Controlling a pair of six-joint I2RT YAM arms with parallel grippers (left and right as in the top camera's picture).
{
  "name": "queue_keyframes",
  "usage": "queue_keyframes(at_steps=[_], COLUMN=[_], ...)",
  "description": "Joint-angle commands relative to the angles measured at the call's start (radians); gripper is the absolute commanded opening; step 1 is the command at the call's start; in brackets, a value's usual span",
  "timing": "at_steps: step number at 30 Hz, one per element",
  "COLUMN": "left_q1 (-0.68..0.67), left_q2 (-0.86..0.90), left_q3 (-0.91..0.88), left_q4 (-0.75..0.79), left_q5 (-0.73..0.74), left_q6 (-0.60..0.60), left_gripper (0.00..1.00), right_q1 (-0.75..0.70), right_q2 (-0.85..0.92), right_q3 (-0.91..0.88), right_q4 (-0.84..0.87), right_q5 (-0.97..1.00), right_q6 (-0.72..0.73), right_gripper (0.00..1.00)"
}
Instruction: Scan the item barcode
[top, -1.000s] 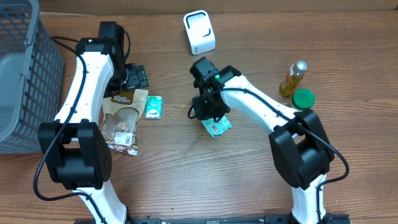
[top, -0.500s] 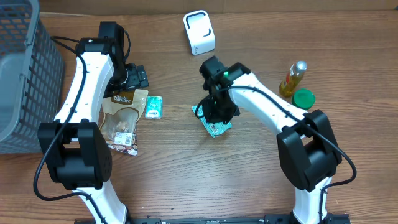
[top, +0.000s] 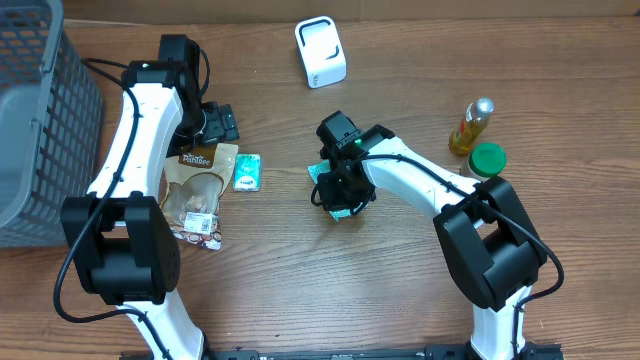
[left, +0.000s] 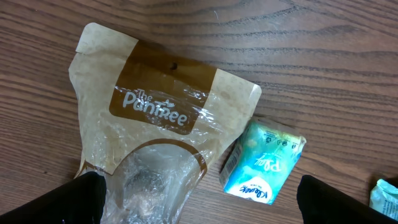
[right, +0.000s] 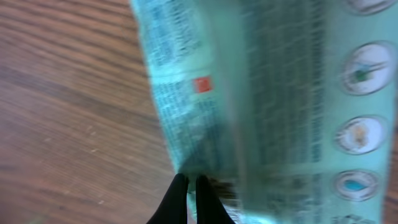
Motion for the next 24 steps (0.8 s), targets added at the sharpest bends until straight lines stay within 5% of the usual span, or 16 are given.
queue_keyframes(at_steps=[1, 12, 17, 18, 19, 24], left_q1=[-0.002, -0.002, -0.002, -0.002, -0.002, -0.002], left_q2=[-0.023, -0.023, -0.023, -0.023, -0.023, -0.023], left_q3=[0.021, 0.021, 0.021, 0.021, 0.021, 0.021], left_q4=[0.001, 0.001, 0.001, 0.001, 0.001, 0.001], left_q5=[0.008, 0.008, 0.008, 0.008, 0.008, 0.008], left_q6=[-0.005, -0.006, -0.005, -0.006, -0.006, -0.006], left_gripper=[1.0, 1.0, 1.0, 1.0, 0.99, 1.0], right_q1=[-0.009, -0.166, -0.241, -0.247, -0.253, -0.26], right_q2=[-0.027, -0.034, -0.034, -0.034, -0.034, -0.034], right_q3=[0.068, 0.153, 0.153, 0.153, 0.153, 0.153], right_q4=[-0.017, -0.028, -0.044, -0.047, -0.046, -0.006], right_q5=[-0.062, 0.121, 0.124, 0.124, 0.124, 0.125], right_q6=[0.008, 0.06, 0.098, 0.098, 0.098, 0.097], right_gripper=[0.04, 0.04, 0.32, 0.59, 1.0, 1.0])
